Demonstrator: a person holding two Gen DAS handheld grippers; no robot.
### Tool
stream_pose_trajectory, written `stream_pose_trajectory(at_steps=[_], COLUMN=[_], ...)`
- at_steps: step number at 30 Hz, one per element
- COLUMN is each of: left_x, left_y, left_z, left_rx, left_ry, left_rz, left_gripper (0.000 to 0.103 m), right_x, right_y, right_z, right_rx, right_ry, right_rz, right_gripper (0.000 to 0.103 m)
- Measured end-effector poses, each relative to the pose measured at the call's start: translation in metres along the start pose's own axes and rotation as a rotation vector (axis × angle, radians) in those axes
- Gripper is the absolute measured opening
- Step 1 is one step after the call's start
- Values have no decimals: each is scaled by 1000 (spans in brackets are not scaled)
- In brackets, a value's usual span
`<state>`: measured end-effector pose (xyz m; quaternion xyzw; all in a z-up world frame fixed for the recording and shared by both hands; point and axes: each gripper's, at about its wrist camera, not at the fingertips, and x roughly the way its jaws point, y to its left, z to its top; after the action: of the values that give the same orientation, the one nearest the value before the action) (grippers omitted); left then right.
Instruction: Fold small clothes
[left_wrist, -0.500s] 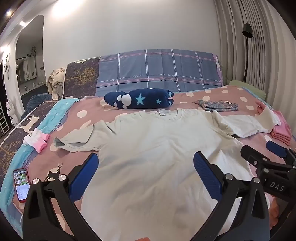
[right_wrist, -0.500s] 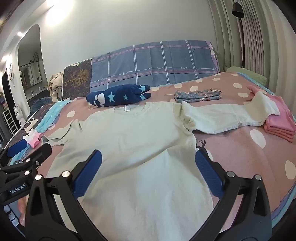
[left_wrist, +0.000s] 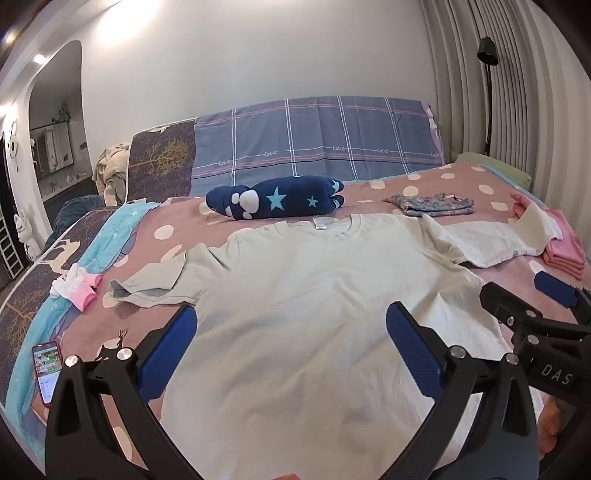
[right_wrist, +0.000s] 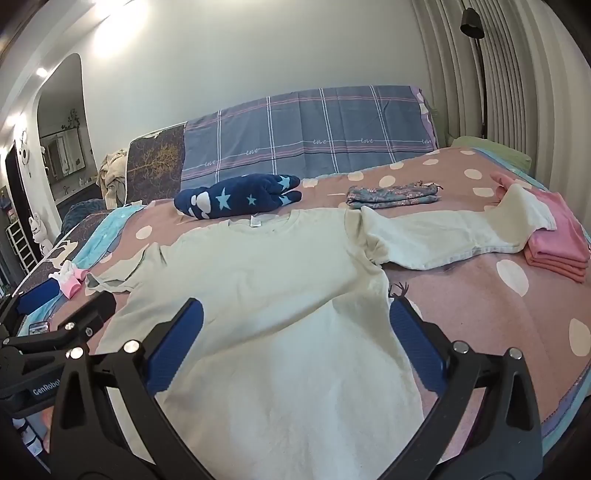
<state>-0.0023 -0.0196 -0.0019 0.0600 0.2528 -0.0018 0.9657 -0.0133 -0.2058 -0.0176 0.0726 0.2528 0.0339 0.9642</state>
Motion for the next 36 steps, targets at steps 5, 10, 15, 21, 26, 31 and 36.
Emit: stream_pose_trajectory(at_steps=[5, 10, 15, 21, 26, 31, 36], left_x=[6, 10, 14, 20, 19, 22, 25], left_y=[0, 0, 2, 9, 9, 10, 20], left_z=[-2, -4, -6, -7, -7, -8, -9], left_rx=[-8, -9, -8, -34, -27, -31, -44], left_ry=[25, 43, 57, 82, 75, 82, 79], left_rz=[-1, 9, 10, -29, -38, -28, 3], left_gripper=[102, 102, 102, 102, 102, 102, 102], right_x=[1, 4, 9, 7, 9, 11, 19], right_y=[0, -1, 1, 4, 1, 2, 20], right_z=[1, 1, -1, -2, -4, -4, -6], right_rx=[5, 4, 0, -10, 5, -2, -91], right_ry=[6, 10, 23, 8, 13, 13, 37], right_rz=[6, 11, 3, -7, -12, -13, -60], right_gripper=[101, 101, 101, 101, 101, 101, 101])
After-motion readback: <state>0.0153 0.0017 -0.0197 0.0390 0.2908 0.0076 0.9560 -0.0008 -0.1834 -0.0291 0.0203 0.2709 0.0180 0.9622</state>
